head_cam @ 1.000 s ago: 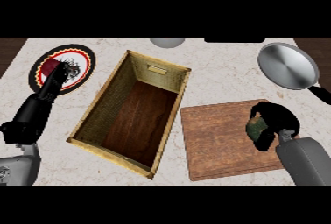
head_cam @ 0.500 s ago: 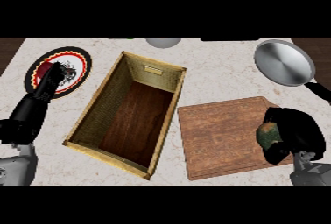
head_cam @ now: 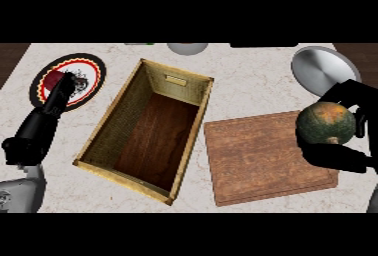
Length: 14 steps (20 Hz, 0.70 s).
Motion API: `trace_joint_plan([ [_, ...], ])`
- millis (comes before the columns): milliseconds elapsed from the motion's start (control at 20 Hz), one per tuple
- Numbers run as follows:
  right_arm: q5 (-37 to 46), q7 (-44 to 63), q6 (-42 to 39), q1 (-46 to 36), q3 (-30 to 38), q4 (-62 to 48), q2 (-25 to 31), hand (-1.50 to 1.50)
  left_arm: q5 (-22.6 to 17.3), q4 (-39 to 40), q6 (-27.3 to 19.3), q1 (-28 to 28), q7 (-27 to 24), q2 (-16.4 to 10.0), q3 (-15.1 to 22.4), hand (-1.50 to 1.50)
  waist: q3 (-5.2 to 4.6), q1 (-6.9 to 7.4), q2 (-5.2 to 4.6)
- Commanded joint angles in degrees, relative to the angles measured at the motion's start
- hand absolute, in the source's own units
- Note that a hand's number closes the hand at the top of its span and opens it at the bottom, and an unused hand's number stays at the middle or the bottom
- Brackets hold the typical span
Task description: Pick the squash from the cutting board and place it in the basket
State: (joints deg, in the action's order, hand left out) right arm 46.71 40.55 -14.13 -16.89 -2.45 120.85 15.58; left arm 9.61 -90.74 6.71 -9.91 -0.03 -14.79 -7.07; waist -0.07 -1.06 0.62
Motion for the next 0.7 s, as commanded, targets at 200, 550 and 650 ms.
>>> trace_joint_plan([
  [200, -9.7, 16.6, -10.3, -23.0, 2.1, 10.3, -3.0, 1.5, 0.8, -3.9, -0.4, 1.1, 2.8, 2.0, 2.4, 0.0, -0.06, 1.79, 0.0],
  [550, -12.8, 28.1, -10.4, -49.1, 0.0, -6.2, -9.7, 1.5, 0.7, 0.8, -0.1, -1.8, 0.8, 1.6, 1.5, 0.0, -0.19, 1.93, -0.16],
  [650, -14.7, 29.8, -11.5, -52.1, 0.8, -9.5, -10.8, 1.5, 1.1, 0.5, 0.0, -0.8, -0.2, 1.3, 1.5, 0.0, -0.12, 1.57, -0.17],
])
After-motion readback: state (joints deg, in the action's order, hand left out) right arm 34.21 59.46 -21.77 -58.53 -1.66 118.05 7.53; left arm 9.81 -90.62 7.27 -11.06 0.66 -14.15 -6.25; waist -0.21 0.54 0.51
